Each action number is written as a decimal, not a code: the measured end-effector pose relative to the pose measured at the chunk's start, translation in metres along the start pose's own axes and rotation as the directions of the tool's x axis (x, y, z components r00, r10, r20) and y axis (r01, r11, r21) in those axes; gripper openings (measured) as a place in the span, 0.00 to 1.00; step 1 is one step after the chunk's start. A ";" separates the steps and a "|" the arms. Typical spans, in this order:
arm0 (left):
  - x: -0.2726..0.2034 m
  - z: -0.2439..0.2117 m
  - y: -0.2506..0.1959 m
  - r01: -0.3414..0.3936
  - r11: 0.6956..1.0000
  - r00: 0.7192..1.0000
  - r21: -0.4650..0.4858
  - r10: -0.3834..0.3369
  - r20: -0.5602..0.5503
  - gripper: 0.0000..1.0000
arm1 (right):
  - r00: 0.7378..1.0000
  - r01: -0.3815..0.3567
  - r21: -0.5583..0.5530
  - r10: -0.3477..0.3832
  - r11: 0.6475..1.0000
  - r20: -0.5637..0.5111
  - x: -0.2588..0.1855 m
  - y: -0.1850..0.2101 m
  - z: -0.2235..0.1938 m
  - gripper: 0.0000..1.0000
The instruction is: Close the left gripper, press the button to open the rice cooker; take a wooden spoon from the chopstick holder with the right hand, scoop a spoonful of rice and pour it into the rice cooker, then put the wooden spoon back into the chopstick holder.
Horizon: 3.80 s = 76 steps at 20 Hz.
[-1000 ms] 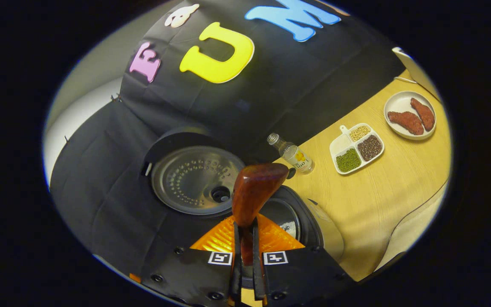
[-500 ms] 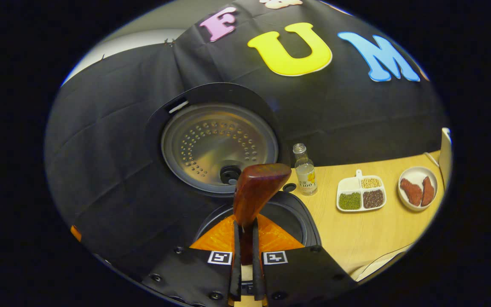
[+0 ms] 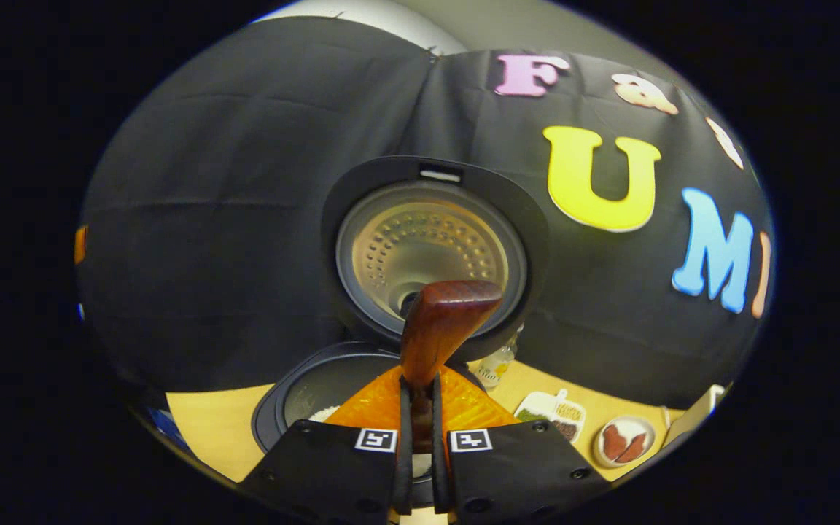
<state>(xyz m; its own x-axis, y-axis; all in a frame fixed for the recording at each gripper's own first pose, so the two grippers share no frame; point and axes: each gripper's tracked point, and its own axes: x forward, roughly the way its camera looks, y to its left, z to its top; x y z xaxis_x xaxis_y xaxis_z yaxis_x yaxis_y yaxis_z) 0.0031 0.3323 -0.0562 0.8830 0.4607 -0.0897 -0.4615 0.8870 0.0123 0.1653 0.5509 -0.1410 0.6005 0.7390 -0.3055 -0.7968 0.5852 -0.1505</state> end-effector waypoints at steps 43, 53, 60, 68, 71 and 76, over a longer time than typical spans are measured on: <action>0.005 0.047 -0.149 0.260 0.966 0.962 -0.009 -0.258 0.083 0.80 | 0.981 0.118 0.781 -0.193 0.613 0.004 -0.158 -0.211 -0.018 0.09; -0.012 0.058 -0.201 0.327 0.945 0.942 -0.030 -0.323 0.094 0.83 | 0.924 0.304 0.762 -0.371 0.572 -0.091 -0.259 -0.300 -0.080 0.12; -0.031 0.067 -0.231 0.368 0.930 0.925 -0.016 -0.365 0.106 0.80 | 0.870 0.424 0.749 -0.459 0.510 -0.180 -0.320 -0.340 -0.138 0.12; -0.048 0.067 -0.238 0.380 0.925 0.921 0.000 -0.379 0.093 0.80 | 0.818 0.540 0.672 -0.503 0.506 -0.279 -0.361 -0.344 -0.195 0.12; -0.051 0.069 -0.237 0.380 0.925 0.921 0.004 -0.378 0.094 0.80 | 0.803 0.571 0.647 -0.510 0.505 -0.309 -0.369 -0.340 -0.210 0.12; -0.058 0.070 -0.235 0.375 0.927 0.923 0.014 -0.374 0.091 0.80 | 0.793 0.596 0.629 -0.492 0.500 -0.360 -0.374 -0.329 -0.238 0.12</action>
<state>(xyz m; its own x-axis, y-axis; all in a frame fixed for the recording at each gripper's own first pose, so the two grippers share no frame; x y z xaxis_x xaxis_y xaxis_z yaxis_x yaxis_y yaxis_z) 0.0663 0.0997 0.0161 0.9954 0.0957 0.0031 -0.0957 0.9954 -0.0085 0.1873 0.0026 -0.2010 0.8434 0.1780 -0.5069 0.0018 0.9425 0.3341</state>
